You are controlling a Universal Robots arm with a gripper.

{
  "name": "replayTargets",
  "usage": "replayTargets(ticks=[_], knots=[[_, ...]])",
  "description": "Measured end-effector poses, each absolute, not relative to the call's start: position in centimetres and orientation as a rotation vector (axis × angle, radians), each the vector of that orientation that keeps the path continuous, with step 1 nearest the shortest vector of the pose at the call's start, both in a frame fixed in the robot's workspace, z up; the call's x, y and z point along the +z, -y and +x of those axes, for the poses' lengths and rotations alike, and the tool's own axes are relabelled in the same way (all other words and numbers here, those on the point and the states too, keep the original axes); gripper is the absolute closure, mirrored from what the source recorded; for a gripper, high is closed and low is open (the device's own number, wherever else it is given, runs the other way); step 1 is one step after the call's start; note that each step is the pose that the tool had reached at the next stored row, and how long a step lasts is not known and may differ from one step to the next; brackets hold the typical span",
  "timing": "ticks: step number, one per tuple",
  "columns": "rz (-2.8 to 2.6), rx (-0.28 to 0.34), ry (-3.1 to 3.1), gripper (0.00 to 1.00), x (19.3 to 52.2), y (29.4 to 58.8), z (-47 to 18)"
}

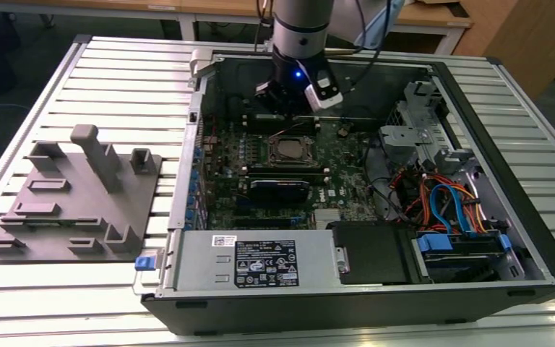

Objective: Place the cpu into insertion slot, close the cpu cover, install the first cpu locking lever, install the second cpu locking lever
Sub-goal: 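Install the first cpu locking lever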

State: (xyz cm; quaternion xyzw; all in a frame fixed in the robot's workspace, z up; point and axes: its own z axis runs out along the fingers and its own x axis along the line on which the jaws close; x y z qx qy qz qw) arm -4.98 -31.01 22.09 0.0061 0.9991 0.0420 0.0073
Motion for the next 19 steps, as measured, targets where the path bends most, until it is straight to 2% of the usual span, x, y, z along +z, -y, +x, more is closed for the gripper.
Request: replayTargets(ticks=[19], knots=[[0.019,0.126,-3.124,0.89,21.4,30.6,-3.3]])
